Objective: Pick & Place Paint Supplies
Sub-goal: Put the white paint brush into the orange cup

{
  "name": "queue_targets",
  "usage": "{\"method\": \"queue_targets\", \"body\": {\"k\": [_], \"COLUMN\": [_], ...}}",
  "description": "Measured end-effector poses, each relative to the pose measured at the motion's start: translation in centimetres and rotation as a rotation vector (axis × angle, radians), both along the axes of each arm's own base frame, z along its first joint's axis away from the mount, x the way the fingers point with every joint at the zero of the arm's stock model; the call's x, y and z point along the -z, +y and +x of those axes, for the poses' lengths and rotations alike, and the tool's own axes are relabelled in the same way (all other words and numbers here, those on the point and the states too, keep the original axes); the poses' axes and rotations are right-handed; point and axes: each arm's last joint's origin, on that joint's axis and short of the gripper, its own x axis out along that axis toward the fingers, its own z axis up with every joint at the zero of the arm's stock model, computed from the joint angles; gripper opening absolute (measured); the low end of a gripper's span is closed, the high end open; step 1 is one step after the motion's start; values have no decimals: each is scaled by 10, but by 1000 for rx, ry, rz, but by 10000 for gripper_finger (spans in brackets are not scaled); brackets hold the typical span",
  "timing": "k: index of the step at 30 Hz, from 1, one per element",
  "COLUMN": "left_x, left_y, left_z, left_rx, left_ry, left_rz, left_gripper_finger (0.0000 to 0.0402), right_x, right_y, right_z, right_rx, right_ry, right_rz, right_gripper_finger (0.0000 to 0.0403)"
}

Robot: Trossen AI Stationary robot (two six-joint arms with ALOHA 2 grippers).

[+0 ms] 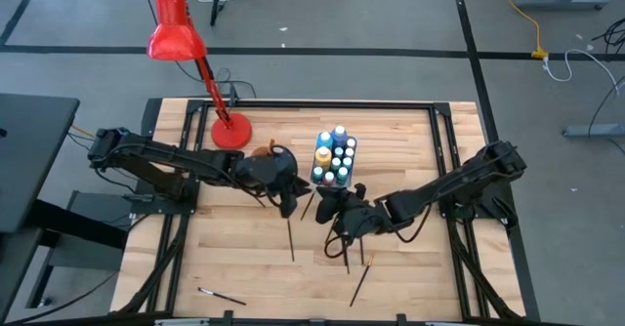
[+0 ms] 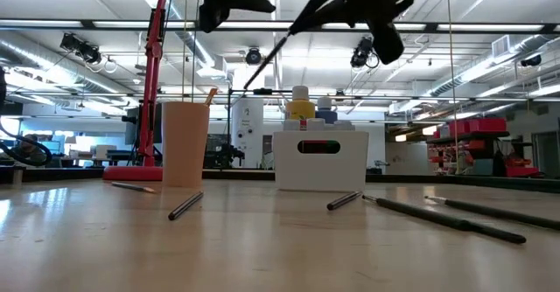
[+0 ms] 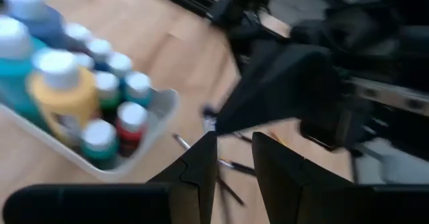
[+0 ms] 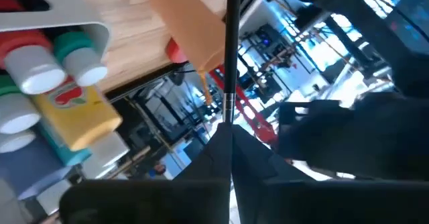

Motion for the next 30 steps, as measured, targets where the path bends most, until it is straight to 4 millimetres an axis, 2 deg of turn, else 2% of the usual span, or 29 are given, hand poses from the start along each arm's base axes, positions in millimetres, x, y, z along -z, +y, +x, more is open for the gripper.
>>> {"method": "queue_targets", "body": {"k": [4,13,21,24,28,30], "left_x": [1,3,3,3,4,4], "left_y": [-3,-3,-3,-3,-3,-3], "left_z": [-1,-2,-2,-2,-3,-3], "left_rx": [14,-9,-3,22,50,50], "left_ry": [11,34,37,40,49,47], "left_rz": [-28,10,27,48,81,93], "left_gripper_finger": [104,104,102,85,34,23], "right_x": [0,-19,-20,-20,-21,-20], "right_y": [1,4,4,3,3,4], "right_z": [3,9,9,10,9,9], "right_rx": [13,8,13,16,29,43], "right_ry": [-37,-236,-250,-254,-286,-317], "right_rz": [3,67,72,77,124,172], "right_gripper_finger": [0,0,0,0,2,9]}}
